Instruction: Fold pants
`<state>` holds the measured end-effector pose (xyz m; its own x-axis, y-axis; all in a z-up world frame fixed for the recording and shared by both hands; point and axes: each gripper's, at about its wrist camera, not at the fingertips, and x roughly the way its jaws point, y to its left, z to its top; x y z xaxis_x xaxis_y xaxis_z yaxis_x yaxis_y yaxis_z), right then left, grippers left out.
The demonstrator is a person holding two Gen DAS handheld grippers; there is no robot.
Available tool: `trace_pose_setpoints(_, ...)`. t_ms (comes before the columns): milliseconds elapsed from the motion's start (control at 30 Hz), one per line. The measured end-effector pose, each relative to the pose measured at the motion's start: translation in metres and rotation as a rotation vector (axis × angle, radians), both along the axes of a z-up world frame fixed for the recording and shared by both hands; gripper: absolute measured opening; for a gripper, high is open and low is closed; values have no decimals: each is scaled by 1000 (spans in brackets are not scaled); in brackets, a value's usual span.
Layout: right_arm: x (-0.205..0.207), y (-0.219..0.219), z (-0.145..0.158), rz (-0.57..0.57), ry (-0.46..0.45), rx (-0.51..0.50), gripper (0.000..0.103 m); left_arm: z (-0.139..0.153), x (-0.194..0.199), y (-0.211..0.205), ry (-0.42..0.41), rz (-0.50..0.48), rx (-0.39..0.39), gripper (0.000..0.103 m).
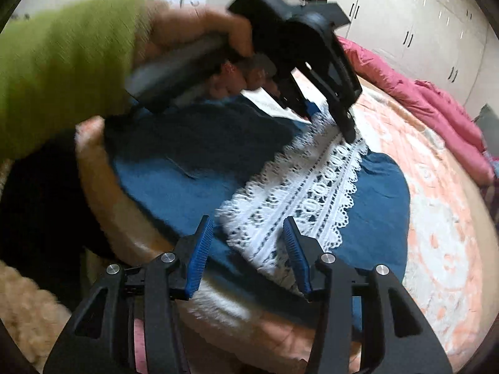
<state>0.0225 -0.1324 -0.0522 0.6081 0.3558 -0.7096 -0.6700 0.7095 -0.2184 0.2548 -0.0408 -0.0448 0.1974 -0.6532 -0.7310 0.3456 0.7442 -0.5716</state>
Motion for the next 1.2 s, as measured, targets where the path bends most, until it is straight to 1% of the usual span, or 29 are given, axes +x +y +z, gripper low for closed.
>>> trace_pose_setpoints(33,2,-1,-1,3,8,9,35,0,0,1,-1,2,0,22)
trace_pose_setpoints(100,9,-10,4,-1,77,83,21,0,-2,3,-2,1,-6,20)
trace_pose_setpoints(133,12,-15,7,1,99,111,17,1,-3,4,-4,1,-7,19)
trace_pose_setpoints(167,15,-21,13,2,123,148,14,2,-4,4,-6,0,-11,16)
trace_pose_setpoints(233,15,-31,22,18,148,198,14,5,-8,6,-21,5,-8,15)
trace_pose_setpoints(300,11,-35,28,55,149,226,14,9,-14,11,-38,19,-16,14)
trace_pose_setpoints(367,9,-31,26,75,151,208,14,9,-17,13,-50,30,1,14)
trace_pose_setpoints(433,11,-27,17,79,158,173,14,5,-19,14,-52,35,15,14)
trace_pose_setpoints(467,11,-25,12,77,161,159,15,1,-19,15,-47,42,24,14)
trace_pose_setpoints(533,11,-19,6,80,164,155,21,-8,-17,17,-36,59,35,14)
trace_pose_setpoints(633,10,-17,6,88,165,179,33,-11,-18,21,-42,70,15,14)
trace_pose_setpoints(667,10,-18,7,93,173,189,40,-11,-19,21,-48,72,14,14)
trace_pose_setpoints(700,13,-22,12,97,191,216,43,-11,-19,22,-55,75,14,14)
trace_pose_setpoints(800,14,-39,26,79,212,314,43,-7,-21,25,-82,89,12,16)
trace_pose_setpoints(867,17,-55,35,34,188,364,45,-5,-21,28,-76,102,1,19)
trace_pose_setpoints(900,20,-66,40,-2,177,379,47,-5,-21,29,-74,110,11,23)
trace_pose_setpoints(933,23,-76,42,-35,174,389,48,-4,-21,30,-77,120,35,26)
trace_pose_setpoints(967,26,-84,42,-70,173,392,54,-1,-21,31,-87,136,54,26)
trace_pose_setpoints(1000,34,-93,40,-124,174,386,56,2,-23,33,-96,146,55,30)
trace_pose_setpoints(1033,38,-100,38,-160,176,383,56,6,-24,35,-110,166,63,33)
trace_pose_setpoints(1067,42,-106,35,-191,182,382,56,12,-27,37,-140,197,104,39)
trace_pose_setpoints(1133,50,-112,26,-231,201,378,56,24,-34,38,-198,226,157,40)
trace_pose_setpoints(1200,51,-110,18,-228,217,366,54,34,-42,35,-237,228,165,40)
